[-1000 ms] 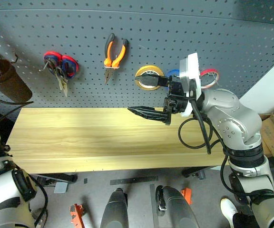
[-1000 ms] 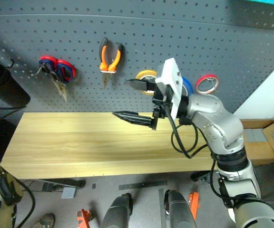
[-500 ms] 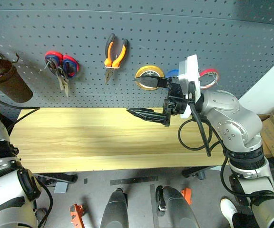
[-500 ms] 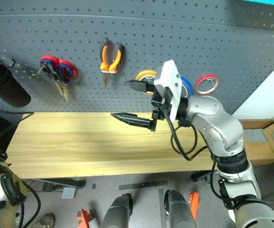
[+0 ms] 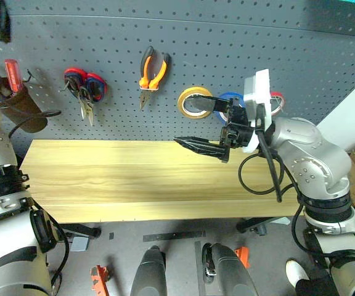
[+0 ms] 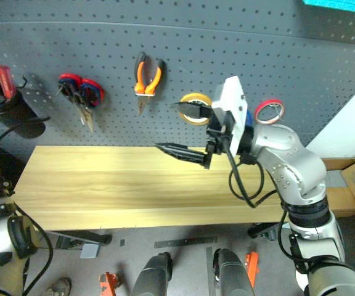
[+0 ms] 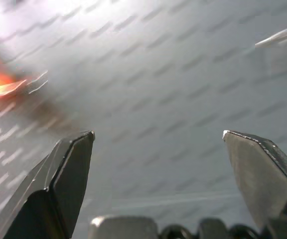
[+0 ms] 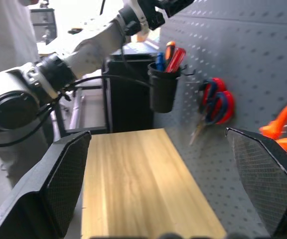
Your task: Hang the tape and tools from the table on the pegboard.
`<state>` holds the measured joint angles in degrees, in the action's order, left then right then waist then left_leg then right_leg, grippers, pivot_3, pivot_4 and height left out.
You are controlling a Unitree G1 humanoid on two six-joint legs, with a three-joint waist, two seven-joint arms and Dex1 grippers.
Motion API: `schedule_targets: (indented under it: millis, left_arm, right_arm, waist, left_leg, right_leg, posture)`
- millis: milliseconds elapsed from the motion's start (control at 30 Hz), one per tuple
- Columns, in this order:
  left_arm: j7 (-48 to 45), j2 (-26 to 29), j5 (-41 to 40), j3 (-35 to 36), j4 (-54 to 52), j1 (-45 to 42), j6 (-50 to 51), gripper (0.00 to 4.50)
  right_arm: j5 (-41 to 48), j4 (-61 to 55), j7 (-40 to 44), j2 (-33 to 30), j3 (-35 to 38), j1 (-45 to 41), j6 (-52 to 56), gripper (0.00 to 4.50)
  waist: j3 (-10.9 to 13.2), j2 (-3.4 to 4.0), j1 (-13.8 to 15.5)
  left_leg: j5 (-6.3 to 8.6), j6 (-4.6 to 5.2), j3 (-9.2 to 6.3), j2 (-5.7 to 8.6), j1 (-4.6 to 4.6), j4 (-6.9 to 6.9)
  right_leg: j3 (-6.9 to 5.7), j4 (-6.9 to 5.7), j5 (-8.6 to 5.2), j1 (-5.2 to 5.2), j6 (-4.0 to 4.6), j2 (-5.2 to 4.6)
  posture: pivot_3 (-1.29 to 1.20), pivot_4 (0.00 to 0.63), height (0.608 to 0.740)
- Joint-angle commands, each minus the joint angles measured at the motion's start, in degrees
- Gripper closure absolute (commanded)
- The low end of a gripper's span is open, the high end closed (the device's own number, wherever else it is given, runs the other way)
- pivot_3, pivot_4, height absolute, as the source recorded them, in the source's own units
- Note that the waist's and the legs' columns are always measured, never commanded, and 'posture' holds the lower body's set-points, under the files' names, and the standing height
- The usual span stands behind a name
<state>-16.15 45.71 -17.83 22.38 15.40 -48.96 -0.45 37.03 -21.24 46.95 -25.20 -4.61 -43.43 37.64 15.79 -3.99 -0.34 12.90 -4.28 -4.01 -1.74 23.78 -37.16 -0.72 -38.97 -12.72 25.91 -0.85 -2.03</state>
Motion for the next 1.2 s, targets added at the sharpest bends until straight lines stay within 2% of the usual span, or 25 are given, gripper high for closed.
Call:
schedule_targets:
  millis: [33, 200, 300, 400, 500, 633, 800, 900, 1000, 1200]
  left_arm:
    - [-8.22, 0.92, -6.18, -3.10, -10.35, 2.41, 9.31, 0.05]
    - [-14.66, 1.23, -15.69, -5.54, -22.26, 10.88, 26.02, 0.05]
    - [-17.42, 2.18, -17.67, -5.88, -29.23, 23.62, 33.14, 0.05]
    - [-12.40, -0.65, -14.92, -4.65, -32.69, 33.23, 35.46, 0.05]
    - [-4.70, -3.63, -8.31, -5.11, -34.09, 39.79, 35.91, 0.05]
    - [-3.46, -6.78, -4.34, -6.38, -32.12, 45.50, 32.88, 0.05]
    - [-0.41, -11.45, 0.63, -6.19, -24.63, 48.07, 27.15, 0.05]
    - [3.06, -14.72, 2.81, -4.27, -18.03, 48.19, 23.40, 0.05]
    - [8.17, -16.39, 6.24, -2.61, -11.70, 47.15, 18.72, 0.05]
    - [13.12, -17.56, 10.87, -2.50, -6.90, 46.55, 10.72, 0.05]
  right_arm:
    - [2.79, -4.61, -0.36, -2.09, 2.95, 1.64, 1.72, 0.00]
    - [5.46, -8.31, -0.78, -5.22, 4.33, 5.53, 4.28, 0.00]
    - [6.51, -10.35, -0.93, -7.50, 4.96, 8.75, 5.50, 0.00]
    - [6.83, -12.02, -2.42, -8.59, 5.60, 12.48, 6.29, 0.00]
    - [4.67, -12.93, -5.11, -8.46, 5.22, 17.11, 5.68, 0.00]
    - [-3.65, -10.68, -11.09, -7.09, 2.92, 24.80, 1.82, 0.00]
    - [-12.74, -4.25, -15.15, -3.79, 1.39, 33.35, -7.32, 0.00]
    - [-18.71, 2.63, -18.50, -0.51, 1.78, 36.88, -16.22, 0.00]
    - [-22.58, 9.48, -22.02, 3.25, 3.05, 38.81, -23.63, 0.00]
    - [-25.77, 17.07, -22.03, 4.71, 3.23, 38.78, -31.22, 0.00]
  waist:
    - [-0.12, 0.13, -0.24]
    - [-0.52, 0.52, -1.23]
    - [-0.71, 0.77, -2.16]
    - [-0.74, 0.80, -2.86]
    - [-0.81, 0.79, -2.50]
    - [-1.90, 0.82, -1.58]
    - [-4.16, 1.09, -1.16]
    - [-5.17, 1.31, -1.38]
    - [-6.47, 1.33, -1.55]
    - [-7.98, 1.45, -1.52]
  left_leg:
    - [-0.01, 0.01, -0.01, -0.02, -0.01, 0.00]
    - [-0.03, 0.05, 0.00, -0.02, -0.09, 0.00]
    - [-0.08, 0.14, 0.11, -0.03, -0.27, 0.06]
    - [-0.07, 0.16, 0.25, -0.10, -0.89, 0.23]
    - [-0.10, 0.21, 0.18, -0.23, -0.95, 0.17]
    - [-0.28, 0.46, 0.20, -0.24, -0.99, 0.14]
    - [-0.34, 0.56, 0.25, -0.23, -1.09, 0.15]
    - [-0.34, 0.56, 0.29, -0.23, -1.60, 0.21]
    - [-0.32, 0.56, 0.37, -0.55, -1.85, 0.30]
    - [-0.32, 0.55, 0.62, -0.80, -1.93, 0.28]
  right_leg:
    - [0.00, -0.03, 0.00, 0.00, 0.00, 0.02]
    - [0.05, -0.02, 0.00, -0.09, 0.01, 0.03]
    - [0.18, -0.02, 0.00, -0.18, 0.00, 0.05]
    - [0.31, 0.01, -0.05, -0.63, 0.01, 0.10]
    - [0.28, 0.01, -0.19, -0.72, -0.20, 0.29]
    - [0.30, 0.07, 0.04, -0.79, -0.10, 0.33]
    - [0.31, 0.23, 0.02, -0.96, 0.03, 0.35]
    - [0.32, 0.51, -0.04, -1.56, 0.14, 0.35]
    - [0.30, 1.15, 0.07, -1.93, 0.17, 0.63]
    - [0.34, 1.28, 0.24, -1.98, 0.23, 0.76]
  posture:
    - [-0.02, 0.165, 0.740]
    - [-0.03, 0.161, 0.740]
    - [-0.03, 0.159, 0.740]
    - [-0.03, 0.156, 0.740]
    - [-0.03, 0.150, 0.740]
    - [-0.03, 0.134, 0.740]
    - [-0.04, 0.103, 0.740]
    - [-0.05, 0.072, 0.740]
    - [-0.06, 0.053, 0.740]
    - [-0.05, 0.036, 0.740]
